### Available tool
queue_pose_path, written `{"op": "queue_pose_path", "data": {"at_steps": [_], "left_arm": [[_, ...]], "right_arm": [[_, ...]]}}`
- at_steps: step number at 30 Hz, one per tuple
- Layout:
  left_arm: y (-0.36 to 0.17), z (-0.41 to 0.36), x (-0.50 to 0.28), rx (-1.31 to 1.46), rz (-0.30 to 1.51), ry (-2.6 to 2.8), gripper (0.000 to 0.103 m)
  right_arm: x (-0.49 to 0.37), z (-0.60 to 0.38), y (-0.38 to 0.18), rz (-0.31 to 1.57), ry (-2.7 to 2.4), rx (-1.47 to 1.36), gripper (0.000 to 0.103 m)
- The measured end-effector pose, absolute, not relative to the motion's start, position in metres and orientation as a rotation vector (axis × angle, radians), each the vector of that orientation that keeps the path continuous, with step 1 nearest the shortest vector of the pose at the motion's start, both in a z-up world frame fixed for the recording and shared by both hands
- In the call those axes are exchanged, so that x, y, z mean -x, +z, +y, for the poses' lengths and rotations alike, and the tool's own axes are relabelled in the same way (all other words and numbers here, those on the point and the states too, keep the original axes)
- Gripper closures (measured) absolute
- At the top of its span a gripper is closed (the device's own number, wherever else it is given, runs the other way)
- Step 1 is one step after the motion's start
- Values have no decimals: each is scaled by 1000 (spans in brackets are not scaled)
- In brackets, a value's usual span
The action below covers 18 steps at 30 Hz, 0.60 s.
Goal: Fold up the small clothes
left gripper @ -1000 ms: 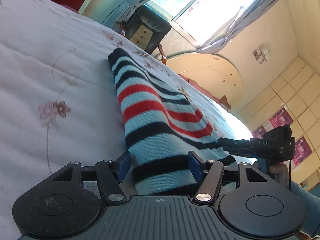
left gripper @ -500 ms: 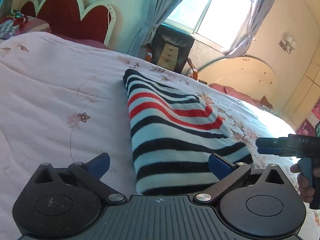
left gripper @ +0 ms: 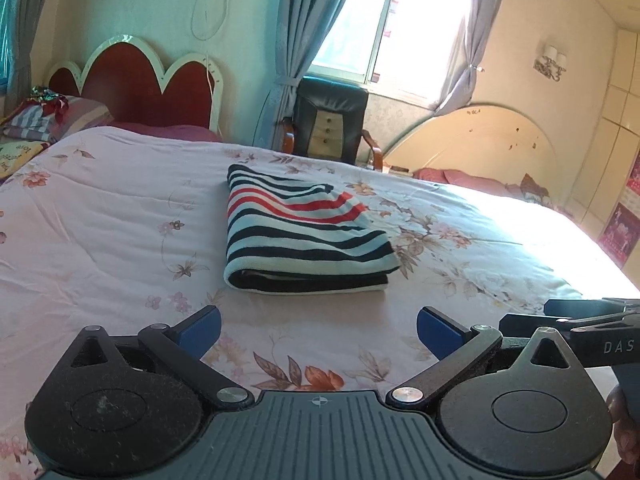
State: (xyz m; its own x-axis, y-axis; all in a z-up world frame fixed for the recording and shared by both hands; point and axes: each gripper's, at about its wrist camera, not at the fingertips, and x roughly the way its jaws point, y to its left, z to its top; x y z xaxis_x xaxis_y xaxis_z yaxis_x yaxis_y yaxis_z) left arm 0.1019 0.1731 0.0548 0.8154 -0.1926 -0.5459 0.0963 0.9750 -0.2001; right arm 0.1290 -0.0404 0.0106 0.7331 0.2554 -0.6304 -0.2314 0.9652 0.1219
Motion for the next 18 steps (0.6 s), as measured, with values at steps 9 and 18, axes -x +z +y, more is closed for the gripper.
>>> {"op": "queue_pose_path", "data": {"at_steps": [9, 18], "left_arm": [[79, 167, -34, 164, 547, -158, 0], [94, 170, -8, 143, 508, -145, 0]], "right_arm": [[-68, -34, 38, 614, 242, -2, 1], [-46, -30, 45, 589, 234, 7, 1]]}}
